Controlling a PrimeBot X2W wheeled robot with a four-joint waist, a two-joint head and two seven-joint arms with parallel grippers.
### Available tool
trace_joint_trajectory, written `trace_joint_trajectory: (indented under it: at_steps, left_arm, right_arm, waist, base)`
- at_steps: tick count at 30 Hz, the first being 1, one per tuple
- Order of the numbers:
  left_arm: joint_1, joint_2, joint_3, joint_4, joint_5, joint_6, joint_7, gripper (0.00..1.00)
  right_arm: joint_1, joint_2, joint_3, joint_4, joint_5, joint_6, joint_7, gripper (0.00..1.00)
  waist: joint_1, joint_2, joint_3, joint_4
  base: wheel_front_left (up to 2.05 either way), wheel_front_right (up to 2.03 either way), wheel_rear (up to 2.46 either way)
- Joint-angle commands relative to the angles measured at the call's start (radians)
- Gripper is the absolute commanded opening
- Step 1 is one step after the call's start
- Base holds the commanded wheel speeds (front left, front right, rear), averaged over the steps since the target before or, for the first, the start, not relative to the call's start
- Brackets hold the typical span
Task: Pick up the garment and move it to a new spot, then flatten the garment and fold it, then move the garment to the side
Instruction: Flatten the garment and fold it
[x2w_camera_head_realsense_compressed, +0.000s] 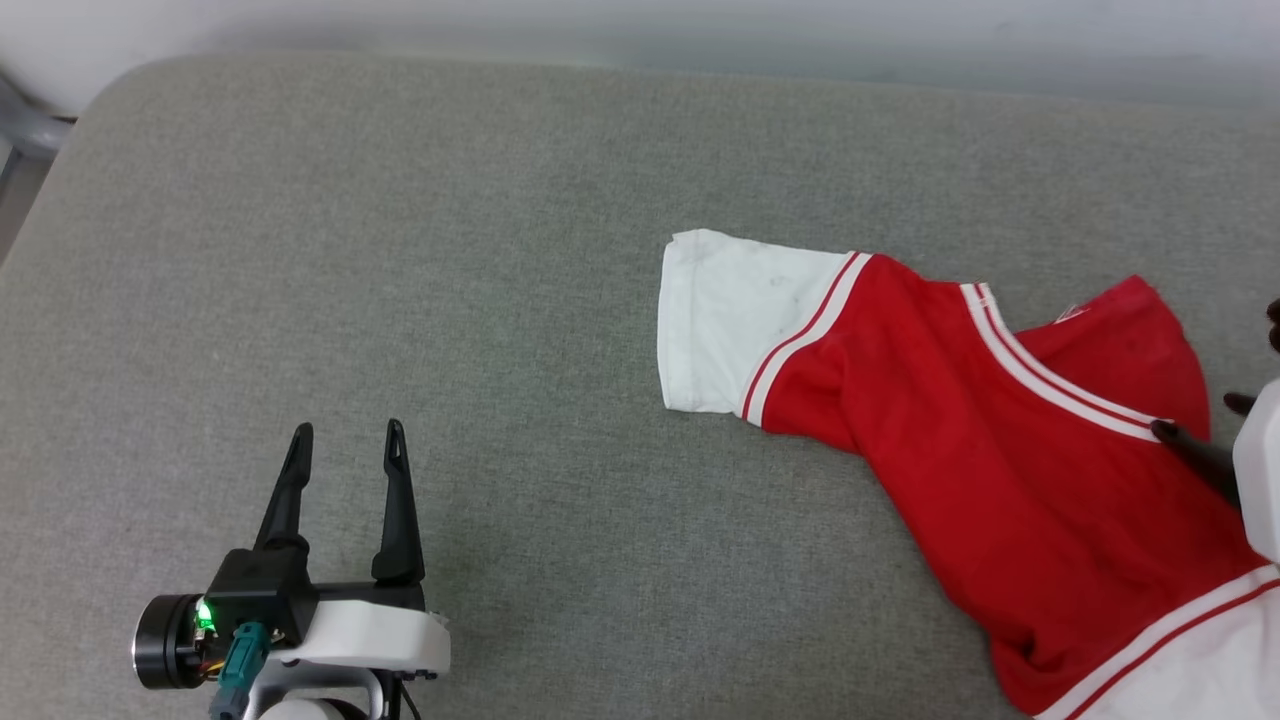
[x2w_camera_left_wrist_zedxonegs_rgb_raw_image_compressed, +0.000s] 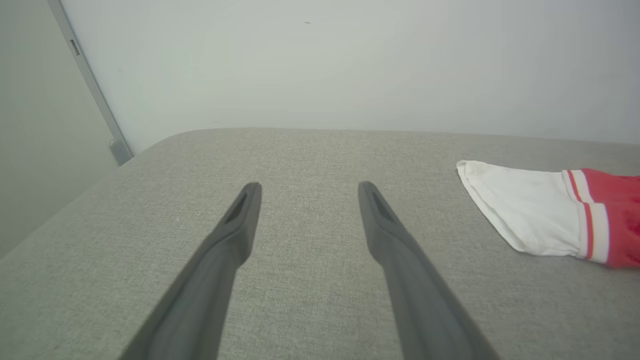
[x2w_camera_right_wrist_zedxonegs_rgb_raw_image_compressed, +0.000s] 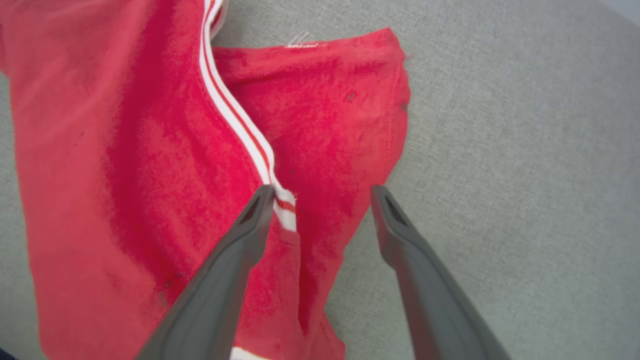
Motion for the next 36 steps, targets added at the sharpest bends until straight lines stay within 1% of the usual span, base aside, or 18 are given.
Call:
trace_joint_trajectory:
  at_steps: [1, 10, 14, 16, 20, 21, 22, 24, 27, 29, 31, 36]
  left_arm:
    - [-0.018, -0.001, -0.004, 0.001, -0.003, -0.003, -0.003, 1.00]
    - [-0.071, -0.001, -0.031, 0.010, -0.019, -0.005, -0.003, 1.00]
    - [-0.084, 0.000, -0.038, 0.014, -0.026, -0.001, -0.003, 1.00]
    - [-0.084, -0.001, -0.038, 0.017, -0.026, 0.001, -0.003, 1.00]
    - [-0.083, -0.001, -0.033, 0.020, -0.026, 0.000, -0.003, 1.00]
    - [-0.083, -0.001, -0.029, 0.021, -0.026, 0.001, -0.003, 1.00]
    - [-0.082, -0.001, -0.027, 0.022, -0.024, 0.002, -0.003, 1.00]
    - [-0.080, -0.001, -0.023, 0.027, -0.020, 0.000, -0.003, 1.00]
    - [-0.077, -0.001, -0.015, 0.031, -0.012, -0.006, -0.003, 1.00]
    - [-0.067, 0.000, -0.007, 0.034, -0.007, -0.009, -0.003, 1.00]
    - [-0.054, 0.000, 0.000, 0.034, -0.002, -0.009, -0.003, 1.00]
    - [-0.014, 0.000, 0.014, 0.029, 0.006, -0.009, -0.003, 1.00]
  right_arm:
    - [-0.038, 0.000, 0.014, 0.031, -0.015, -0.001, -0.009, 1.00]
    - [-0.221, 0.034, 0.070, 0.298, -0.111, -0.001, -0.018, 1.00]
    - [-0.226, 0.070, 0.118, 0.405, -0.120, -0.001, 0.017, 1.00]
    - [-0.204, 0.084, 0.156, 0.451, -0.109, 0.000, 0.057, 1.00]
    - [-0.173, 0.092, 0.209, 0.490, -0.077, 0.003, 0.098, 1.00]
    - [-0.176, 0.092, 0.214, 0.486, -0.074, 0.005, 0.080, 0.39]
    - [-0.184, 0.095, 0.211, 0.483, -0.068, 0.005, 0.057, 0.00]
    - [-0.207, 0.096, 0.204, 0.473, -0.059, 0.004, 0.010, 0.00]
    - [-0.253, 0.091, 0.177, 0.428, -0.030, 0.000, -0.094, 0.00]
    - [-0.268, 0.085, 0.176, 0.380, -0.017, 0.001, -0.162, 0.00]
    - [-0.263, 0.065, 0.177, 0.333, 0.000, -0.001, -0.214, 0.00]
    - [-0.215, 0.029, 0.172, 0.169, 0.033, -0.001, -0.304, 0.00]
  waist:
    - [-0.0001, 0.0000, 0.029, 0.016]
    - [-0.0001, 0.0000, 0.110, 0.065]
    - [-0.0001, 0.0000, 0.129, 0.079]
    - [-0.0001, 0.0000, 0.132, 0.082]
    - [-0.0001, 0.0000, 0.131, 0.081]
    - [-0.0001, 0.0000, 0.129, 0.078]
    - [-0.0001, 0.0000, 0.126, 0.074]
    - [-0.0001, 0.0000, 0.113, 0.067]
    - [-0.0001, 0.0000, 0.084, 0.057]
    - [-0.0001, 0.0000, 0.055, 0.050]
    - [-0.0001, 0.0000, 0.026, 0.043]
    - [-0.0001, 0.0000, -0.032, 0.021]
  base:
    - [0.00, 0.00, 0.00]
    - [0.00, 0.00, 0.00]
    - [0.00, 0.00, 0.00]
    - [0.00, 0.00, 0.00]
    - [0.00, 0.00, 0.00]
    - [0.00, 0.00, 0.00]
    - [0.00, 0.00, 0.00]
    - [0.00, 0.00, 0.00]
    - [0.00, 0.00, 0.00]
    - [0.00, 0.00, 0.00]
    - [0.00, 0.00, 0.00]
    - [0.00, 0.00, 0.00]
